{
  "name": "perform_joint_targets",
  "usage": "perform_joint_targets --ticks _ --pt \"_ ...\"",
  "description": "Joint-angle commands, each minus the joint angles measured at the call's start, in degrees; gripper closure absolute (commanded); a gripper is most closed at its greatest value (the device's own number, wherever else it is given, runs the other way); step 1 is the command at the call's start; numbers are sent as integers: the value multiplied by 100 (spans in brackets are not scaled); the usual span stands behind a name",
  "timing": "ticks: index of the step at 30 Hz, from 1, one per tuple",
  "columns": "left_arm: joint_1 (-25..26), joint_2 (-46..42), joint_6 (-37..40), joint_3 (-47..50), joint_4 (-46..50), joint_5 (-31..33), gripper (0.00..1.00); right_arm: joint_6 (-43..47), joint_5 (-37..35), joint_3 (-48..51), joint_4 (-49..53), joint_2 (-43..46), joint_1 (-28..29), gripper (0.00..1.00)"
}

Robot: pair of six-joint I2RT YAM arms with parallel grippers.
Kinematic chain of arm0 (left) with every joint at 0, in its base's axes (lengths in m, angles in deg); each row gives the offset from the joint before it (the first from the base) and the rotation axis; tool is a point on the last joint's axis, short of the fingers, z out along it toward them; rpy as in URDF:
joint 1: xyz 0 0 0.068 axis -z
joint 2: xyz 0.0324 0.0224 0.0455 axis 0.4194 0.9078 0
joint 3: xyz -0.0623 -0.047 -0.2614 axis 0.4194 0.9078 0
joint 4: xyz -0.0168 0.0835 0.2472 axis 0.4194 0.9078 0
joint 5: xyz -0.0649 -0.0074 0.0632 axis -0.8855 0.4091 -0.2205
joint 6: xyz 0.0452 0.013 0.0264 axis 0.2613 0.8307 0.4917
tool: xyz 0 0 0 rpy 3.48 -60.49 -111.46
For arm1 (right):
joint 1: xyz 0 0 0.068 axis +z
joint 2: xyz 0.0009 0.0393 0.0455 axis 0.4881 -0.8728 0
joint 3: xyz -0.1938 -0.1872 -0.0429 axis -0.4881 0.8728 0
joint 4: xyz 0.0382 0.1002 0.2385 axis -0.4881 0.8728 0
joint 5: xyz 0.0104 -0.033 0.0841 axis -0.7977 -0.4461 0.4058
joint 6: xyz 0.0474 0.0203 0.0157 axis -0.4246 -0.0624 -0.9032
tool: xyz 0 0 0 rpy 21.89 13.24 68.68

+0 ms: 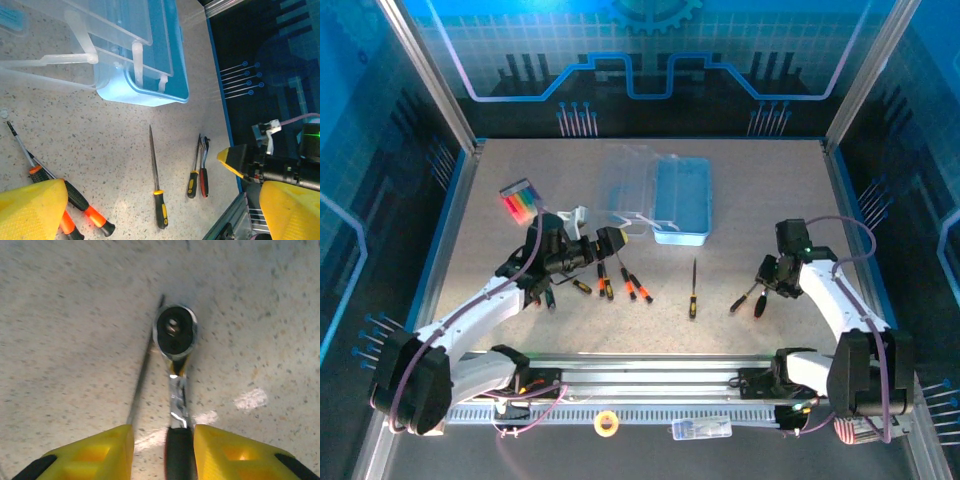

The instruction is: Pack the tool kit

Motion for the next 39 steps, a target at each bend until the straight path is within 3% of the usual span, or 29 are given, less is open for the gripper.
perform_joint_targets --ticks 1,5,18,22,31,39 --pt "19 -121 -121 88 -281 -149 1 -224 213 275 -99 -112 -223 61" --pt "30 -83 -240 158 -400 -69 1 -82 531 347 -506 -482 -375 60" --pt "107 250 -461 47 -557 -107 1 530 546 -331 -811 -1756 -715 61" --pt "107 244 -308 -50 -332 -69 1 613 786 -358 -921 -2024 -785 72" --pt "109 414 -187 -271 -131 -59 1 706 600 -443 -1037 -1958 -780 95" --pt "106 650 -105 -399 -1 -15 1 709 404 -331 -1037 -1326 -762 99"
